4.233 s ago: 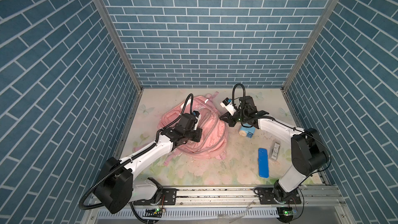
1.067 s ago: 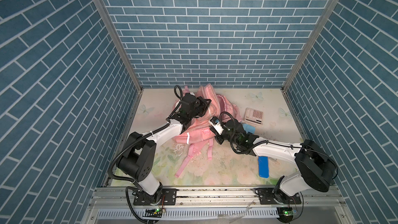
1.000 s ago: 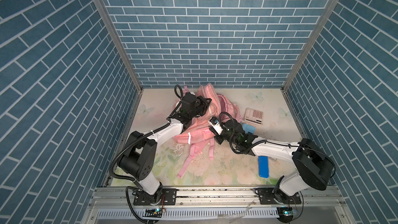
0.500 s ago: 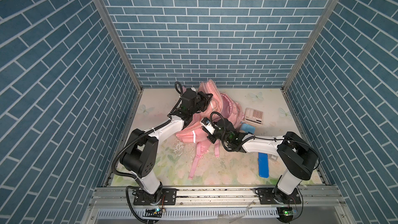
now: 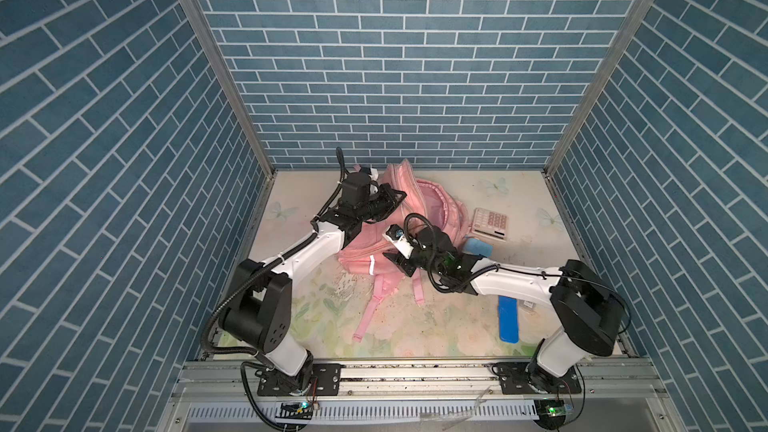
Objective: Pack the student bag
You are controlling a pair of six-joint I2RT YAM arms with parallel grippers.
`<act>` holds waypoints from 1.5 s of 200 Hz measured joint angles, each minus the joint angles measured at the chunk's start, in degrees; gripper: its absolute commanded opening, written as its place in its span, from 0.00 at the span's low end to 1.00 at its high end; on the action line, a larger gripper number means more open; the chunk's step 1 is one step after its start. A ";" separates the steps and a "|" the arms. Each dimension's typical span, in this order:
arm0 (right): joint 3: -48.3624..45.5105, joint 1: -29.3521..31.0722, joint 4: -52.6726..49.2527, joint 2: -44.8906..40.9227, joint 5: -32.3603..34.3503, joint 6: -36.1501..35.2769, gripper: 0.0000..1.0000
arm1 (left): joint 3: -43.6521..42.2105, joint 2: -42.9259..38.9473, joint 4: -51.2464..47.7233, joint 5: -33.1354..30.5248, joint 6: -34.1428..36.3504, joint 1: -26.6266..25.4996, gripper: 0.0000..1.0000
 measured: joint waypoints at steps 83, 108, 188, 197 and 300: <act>-2.40 -14.58 -20.00 -21.27 5.11 13.00 0.71 | 12.79 2.05 -32.46 -7.87 30.45 2.91 0.00; -2.12 -22.88 -28.20 -22.25 7.37 18.80 0.72 | 12.79 2.14 -36.20 -11.21 34.16 3.08 0.00; -4.50 -32.72 -41.20 -16.33 9.16 31.54 0.90 | 0.17 -1.18 -28.17 -9.84 32.70 -1.68 0.52; -4.50 -32.76 -41.35 -14.34 9.14 32.54 0.90 | -0.96 -2.51 -27.08 -10.10 32.39 -2.99 0.63; 0.66 -33.40 -39.01 1.40 9.46 39.23 0.92 | -9.25 -14.88 -18.75 -17.57 29.90 -11.54 0.79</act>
